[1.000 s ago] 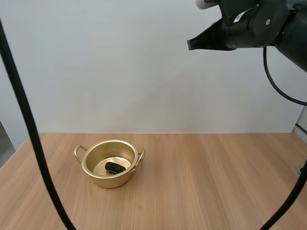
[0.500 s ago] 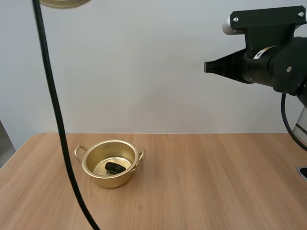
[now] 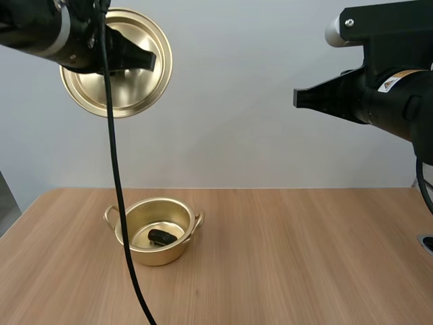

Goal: Open the pot, put the car inside, and close it

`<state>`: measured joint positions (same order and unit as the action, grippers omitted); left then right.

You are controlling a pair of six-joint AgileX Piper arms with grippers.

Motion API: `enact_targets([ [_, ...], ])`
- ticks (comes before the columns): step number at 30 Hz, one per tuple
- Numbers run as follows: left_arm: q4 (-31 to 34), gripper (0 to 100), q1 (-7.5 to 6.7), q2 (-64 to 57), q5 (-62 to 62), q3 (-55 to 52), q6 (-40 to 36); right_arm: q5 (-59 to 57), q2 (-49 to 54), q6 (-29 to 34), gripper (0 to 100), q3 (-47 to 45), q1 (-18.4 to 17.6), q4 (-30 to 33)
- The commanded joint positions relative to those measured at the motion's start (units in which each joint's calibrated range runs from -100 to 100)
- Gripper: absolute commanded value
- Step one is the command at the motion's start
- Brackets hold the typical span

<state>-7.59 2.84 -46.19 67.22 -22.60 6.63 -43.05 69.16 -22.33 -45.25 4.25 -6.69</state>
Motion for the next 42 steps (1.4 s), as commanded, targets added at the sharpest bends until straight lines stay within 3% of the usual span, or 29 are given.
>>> enact_targets([
  [1,0.21,0,0.05,0.11,-9.39,-9.28,1.44,-0.17,-0.05,-0.04,0,-0.04,0.03,0.4],
  [9,-2.32,0,0.05,4.8,-8.67,-17.02,5.84,-5.09,-0.05,-0.04,0,-0.04,0.03,0.51],
  [24,-5.68,0,0.05,15.02,11.18,-17.02,9.86,-5.69,-0.05,-0.04,0,-0.04,0.03,1.42],
  [29,-8.34,0,0.05,19.04,12.04,-17.02,9.86,-5.69,-0.05,-0.04,0,-0.04,0.03,1.42],
  [42,-8.07,0,0.05,27.75,12.21,-17.02,10.1,-5.85,-0.05,-0.04,0,-0.04,0.03,1.42],
])
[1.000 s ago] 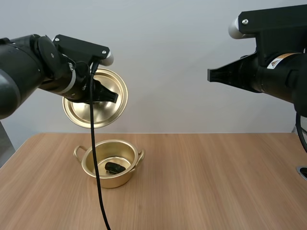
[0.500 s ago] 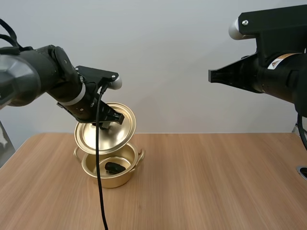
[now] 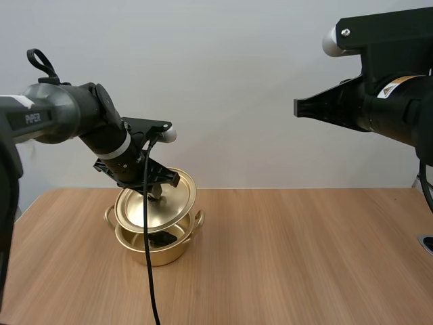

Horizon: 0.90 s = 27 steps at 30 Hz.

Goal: Open the pot, put the car inside, and close it

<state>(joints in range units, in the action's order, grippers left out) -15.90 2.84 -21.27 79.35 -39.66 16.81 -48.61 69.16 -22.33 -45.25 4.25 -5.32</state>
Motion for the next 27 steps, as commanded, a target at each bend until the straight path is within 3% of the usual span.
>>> enact_targets([
  [1,0.23,0,0.05,3.15,0.09,0.04,-0.07,-0.28,-0.05,-0.04,0,-0.04,0.03,0.05],
  [27,3.41,0,0.05,12.31,-2.52,-1.36,0.04,-1.35,-0.05,-0.04,0,-0.04,0.03,0.05],
])
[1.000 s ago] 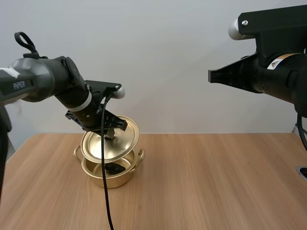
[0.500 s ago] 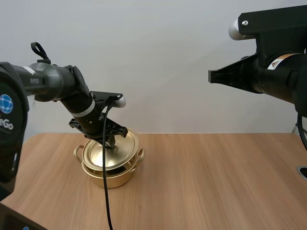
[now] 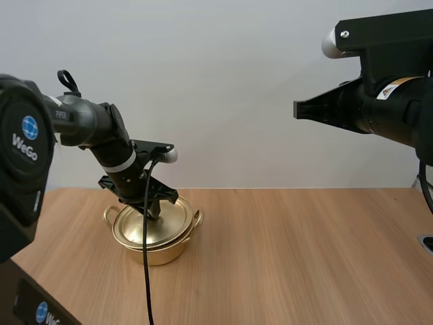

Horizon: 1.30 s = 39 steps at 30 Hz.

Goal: Open the pot, put the car inside, and close it

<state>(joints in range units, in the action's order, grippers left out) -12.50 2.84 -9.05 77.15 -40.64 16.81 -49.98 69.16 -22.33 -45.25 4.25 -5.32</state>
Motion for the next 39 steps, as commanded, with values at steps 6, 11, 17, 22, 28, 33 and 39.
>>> enact_targets([
  [6,0.01,0,0.05,1.12,-3.64,-2.02,0.04,0.02,-0.05,-0.04,0,-0.04,0.03,0.05],
  [11,0.16,0,0.05,1.12,-3.1,-2.02,0.04,0.02,-0.05,-0.04,0,-0.04,0.03,0.05],
  [17,-0.17,22,0.05,1.12,-2.92,-2.02,0.04,-0.14,-0.05,-0.04,0,-0.04,0.03,0.05],
  [22,-0.47,78,0.05,1.12,-3.94,-2.02,-0.97,-0.14,-0.05,-0.04,0,-0.04,0.03,0.05],
  [28,-0.47,100,0.05,0.83,-4.02,-2.02,-0.08,-0.14,-0.05,-0.04,0,-0.04,0.03,0.05],
  [33,-0.47,100,0.05,0.73,-4.85,-2.02,-0.08,-0.14,-0.05,-0.04,0,-0.04,0.03,0.05],
  [39,-0.47,100,0.05,-3.6,-12.25,-0.82,0.59,-0.14,-0.05,-0.04,0,-0.04,0.03,0.05],
])
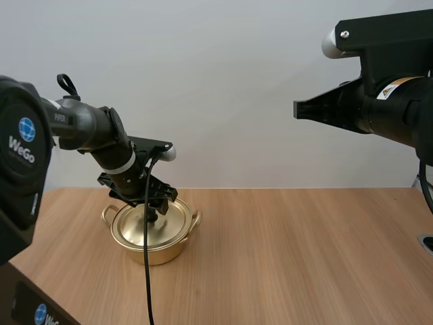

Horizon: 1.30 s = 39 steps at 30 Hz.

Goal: Open the pot, put the car inside, and close it

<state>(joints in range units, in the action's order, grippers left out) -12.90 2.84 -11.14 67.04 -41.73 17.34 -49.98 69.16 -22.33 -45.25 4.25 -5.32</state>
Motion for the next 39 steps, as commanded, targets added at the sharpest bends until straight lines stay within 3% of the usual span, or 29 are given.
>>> enact_targets([
  [1,-0.26,100,0.05,-3.04,-3.98,0.42,0.06,-0.14,-0.05,-0.04,0,-0.04,0.03,0.05],
  [11,-3.52,100,0.05,-21.31,-11.97,0.53,2.59,-0.14,-0.05,-0.31,0,-0.04,0.03,0.51],
  [18,-14.33,100,0.05,-36.59,-12.92,0.53,6.03,-0.14,-0.05,-0.43,0,-0.04,0.03,1.31],
  [21,-16.06,93,0.05,-42.91,-16.52,-1.61,6.02,-0.14,-0.05,-0.43,0,-0.04,0.03,1.31],
  [28,-15.7,93,0.05,-58.33,-19.16,-15.61,6.99,-0.14,-0.05,-0.43,0,-0.04,0.03,1.31],
  [34,-15.07,93,0.05,-73.04,-25.58,-28.53,6.99,0.16,-0.05,-4.84,0,-0.35,0.03,-2.08],
  [39,-13.98,93,0.05,-80.34,-27.22,-33.48,5.92,6.73,-0.05,-6.42,0,-7.79,0.03,-2.91],
])
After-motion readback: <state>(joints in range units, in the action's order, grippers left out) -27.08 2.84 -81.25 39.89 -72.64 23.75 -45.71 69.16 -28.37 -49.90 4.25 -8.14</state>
